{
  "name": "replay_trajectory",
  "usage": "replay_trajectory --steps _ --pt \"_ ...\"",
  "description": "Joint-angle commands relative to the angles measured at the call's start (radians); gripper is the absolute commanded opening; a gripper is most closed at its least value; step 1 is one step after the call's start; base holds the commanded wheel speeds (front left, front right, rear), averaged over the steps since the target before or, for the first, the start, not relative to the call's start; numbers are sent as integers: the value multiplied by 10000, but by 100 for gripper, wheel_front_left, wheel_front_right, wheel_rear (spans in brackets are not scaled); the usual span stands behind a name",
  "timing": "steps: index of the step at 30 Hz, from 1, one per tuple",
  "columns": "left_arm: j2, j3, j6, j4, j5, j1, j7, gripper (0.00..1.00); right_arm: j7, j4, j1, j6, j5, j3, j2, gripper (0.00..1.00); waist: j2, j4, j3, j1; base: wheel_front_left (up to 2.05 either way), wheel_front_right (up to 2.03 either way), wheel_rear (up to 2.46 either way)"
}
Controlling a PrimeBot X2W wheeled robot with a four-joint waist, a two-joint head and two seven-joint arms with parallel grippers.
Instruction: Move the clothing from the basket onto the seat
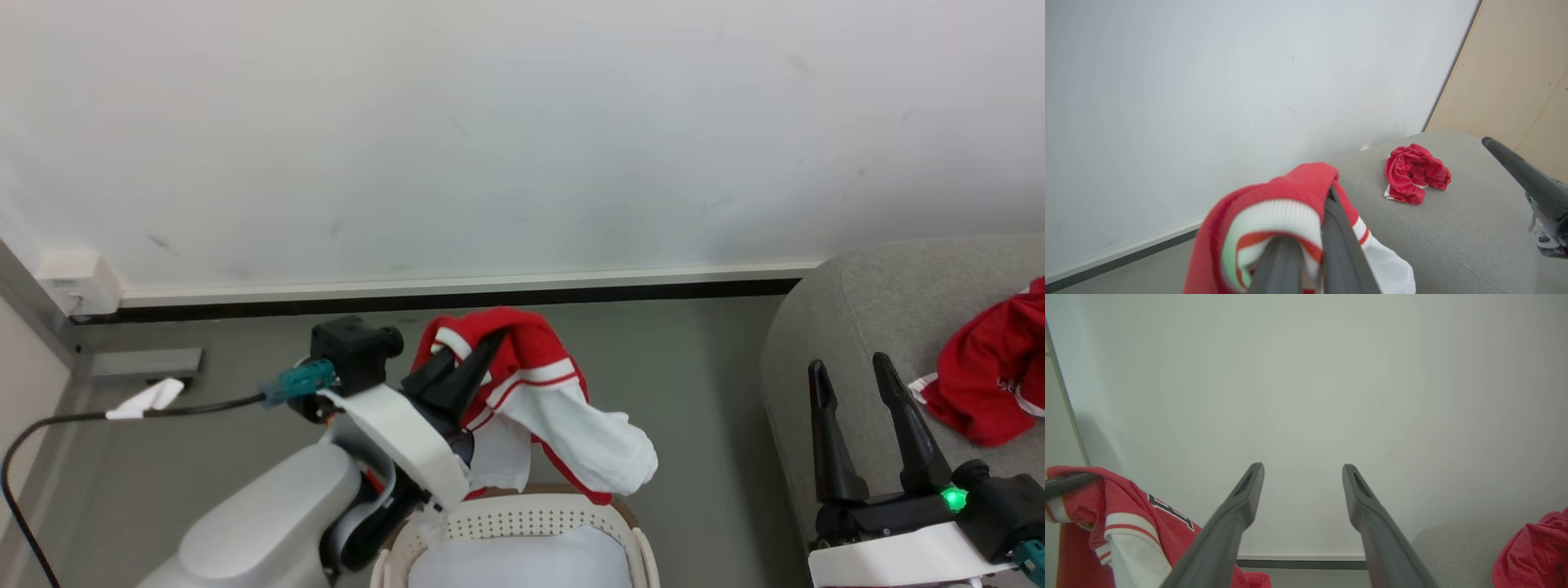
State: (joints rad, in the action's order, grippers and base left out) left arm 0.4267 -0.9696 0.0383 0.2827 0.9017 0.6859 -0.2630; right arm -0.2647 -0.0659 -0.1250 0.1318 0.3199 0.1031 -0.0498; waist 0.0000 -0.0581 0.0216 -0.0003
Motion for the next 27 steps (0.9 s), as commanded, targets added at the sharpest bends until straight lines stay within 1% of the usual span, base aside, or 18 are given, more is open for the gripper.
replay_trajectory --steps 1,6,12,21,24,27 --pt "152 208 -139 -356 -137 192 -22 0 6 -55 103 -22 150 108 -15 100 0 325 -297 3 0 0 0" --pt "374 818 -549 -1258 -376 527 -22 0 6 -98 203 -22 260 492 -14 100 0 521 -453 3 0 0 0" --pt "566 1352 -860 -1976 -481 558 -23 0 6 -159 269 -22 338 837 -15 100 0 636 -520 3 0 0 0" --pt "760 1447 -1093 -2451 -558 303 -23 0 6 -289 290 -22 342 1182 -14 100 0 696 -528 3 0 0 0" --pt "714 1554 -1160 -2523 -552 277 -23 0 6 -436 222 -22 188 1516 -14 100 0 702 -536 3 0 0 0" --pt "592 1619 -1173 -2632 -591 302 -23 0 6 -725 128 -22 56 2148 -14 100 0 767 -530 3 0 0 0"
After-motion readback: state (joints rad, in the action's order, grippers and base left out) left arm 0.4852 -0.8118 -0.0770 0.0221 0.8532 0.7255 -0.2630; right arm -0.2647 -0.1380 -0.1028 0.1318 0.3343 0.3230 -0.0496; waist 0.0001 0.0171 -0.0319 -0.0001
